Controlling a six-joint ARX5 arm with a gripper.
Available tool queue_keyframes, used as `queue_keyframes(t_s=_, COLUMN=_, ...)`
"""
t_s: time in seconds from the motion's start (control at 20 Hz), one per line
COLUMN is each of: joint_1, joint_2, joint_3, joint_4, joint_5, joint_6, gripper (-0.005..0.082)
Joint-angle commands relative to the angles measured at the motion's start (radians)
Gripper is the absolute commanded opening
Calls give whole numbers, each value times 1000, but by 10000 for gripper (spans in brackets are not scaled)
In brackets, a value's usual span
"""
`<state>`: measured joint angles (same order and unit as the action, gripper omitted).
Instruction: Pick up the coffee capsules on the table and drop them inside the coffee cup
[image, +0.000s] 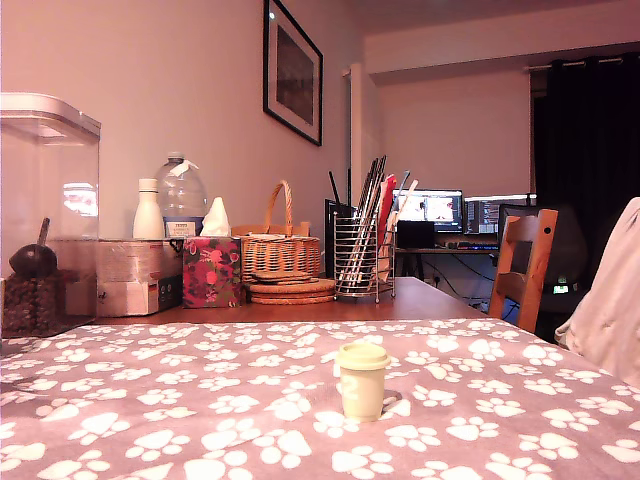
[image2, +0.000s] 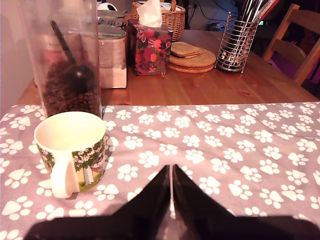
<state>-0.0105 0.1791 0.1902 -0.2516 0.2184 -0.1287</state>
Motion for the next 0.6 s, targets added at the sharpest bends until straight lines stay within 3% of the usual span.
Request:
queue_keyframes(t_s=0.0, joint_1=1, joint_2=-89, joint_3=-22, joint_4=-58, joint_5=16, joint_6=-74, gripper=-19)
queue_keyframes(t_s=0.55, joint_1=1, joint_2=-89, joint_3=-22, joint_4=-42, joint_5=24, joint_6=-86, gripper=-19)
